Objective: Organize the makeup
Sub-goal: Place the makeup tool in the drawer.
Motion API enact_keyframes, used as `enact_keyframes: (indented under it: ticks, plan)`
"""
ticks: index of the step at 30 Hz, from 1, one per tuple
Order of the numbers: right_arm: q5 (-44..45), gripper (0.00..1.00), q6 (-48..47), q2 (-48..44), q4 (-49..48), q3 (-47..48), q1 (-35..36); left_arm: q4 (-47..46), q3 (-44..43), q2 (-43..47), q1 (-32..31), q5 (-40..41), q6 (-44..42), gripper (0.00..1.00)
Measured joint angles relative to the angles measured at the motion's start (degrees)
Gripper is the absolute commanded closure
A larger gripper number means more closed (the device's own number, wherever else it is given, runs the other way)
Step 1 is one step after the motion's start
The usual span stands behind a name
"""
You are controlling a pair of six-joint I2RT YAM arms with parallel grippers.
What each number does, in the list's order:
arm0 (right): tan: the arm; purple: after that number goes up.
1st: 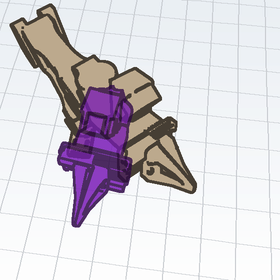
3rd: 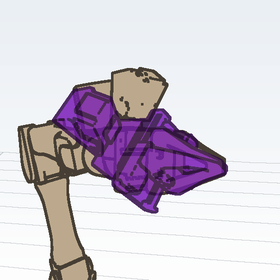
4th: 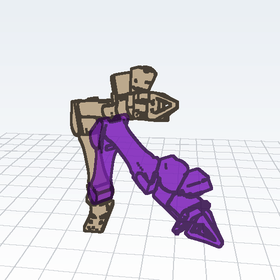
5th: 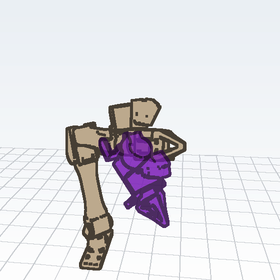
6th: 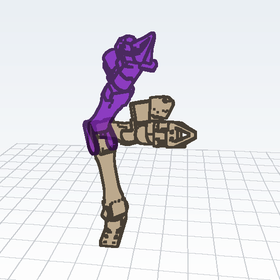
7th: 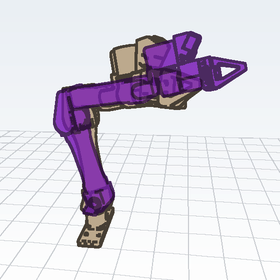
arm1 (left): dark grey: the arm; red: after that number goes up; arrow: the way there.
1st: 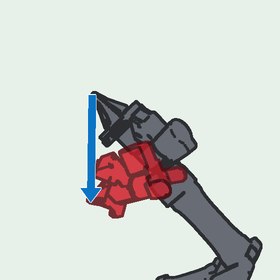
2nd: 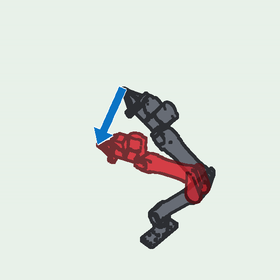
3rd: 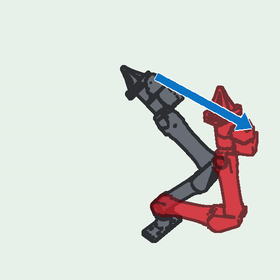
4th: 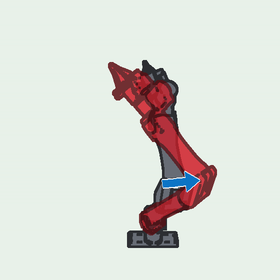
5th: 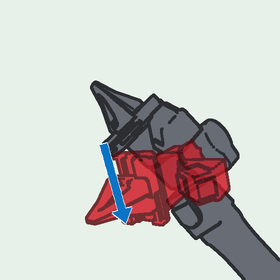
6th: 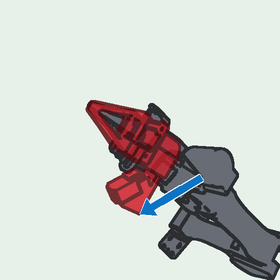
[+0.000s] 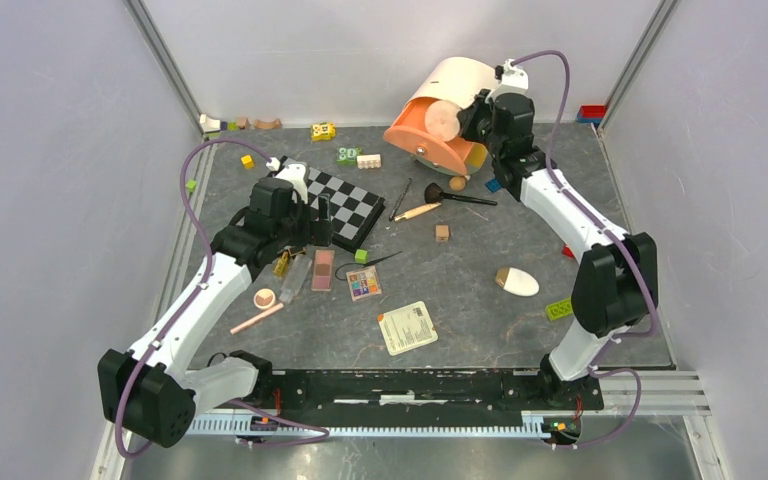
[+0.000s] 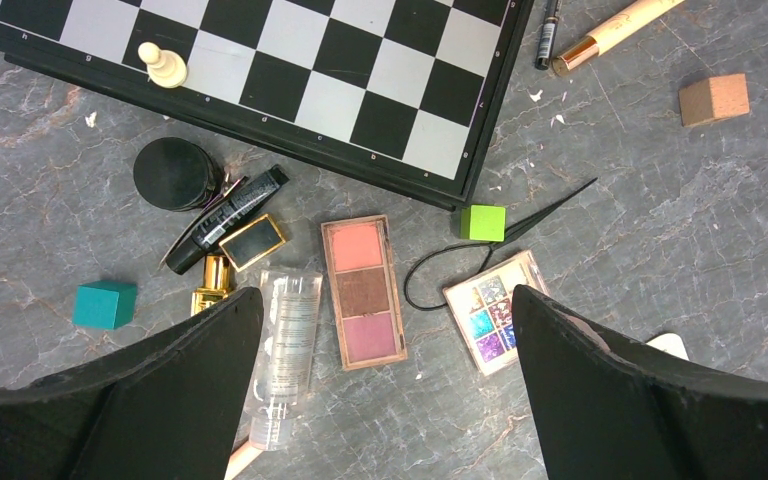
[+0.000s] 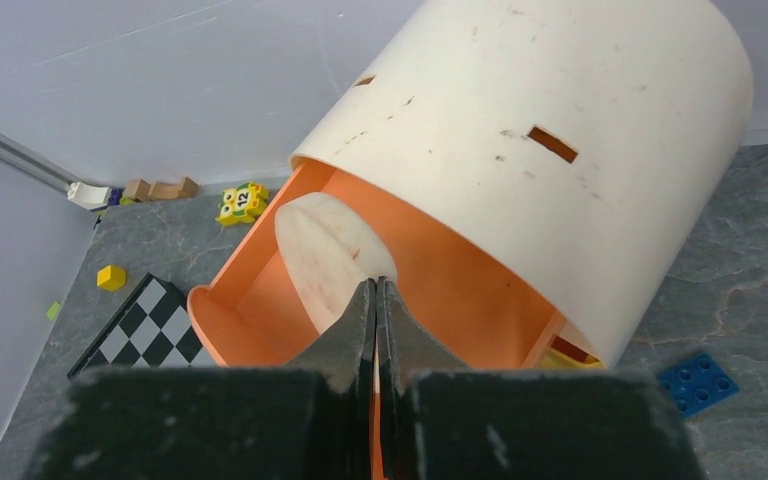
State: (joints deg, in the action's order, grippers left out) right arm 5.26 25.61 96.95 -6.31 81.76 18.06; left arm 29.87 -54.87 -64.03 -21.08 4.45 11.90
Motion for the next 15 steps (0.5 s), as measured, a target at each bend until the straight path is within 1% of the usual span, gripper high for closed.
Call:
enact_keyframes:
  ticks: [15]
  plan:
    - [0.31, 1.0, 1.53, 8.94, 0.31, 7.06, 2.86, 0.0, 0.0, 0.0, 0.0, -0.04, 0.0, 0.0]
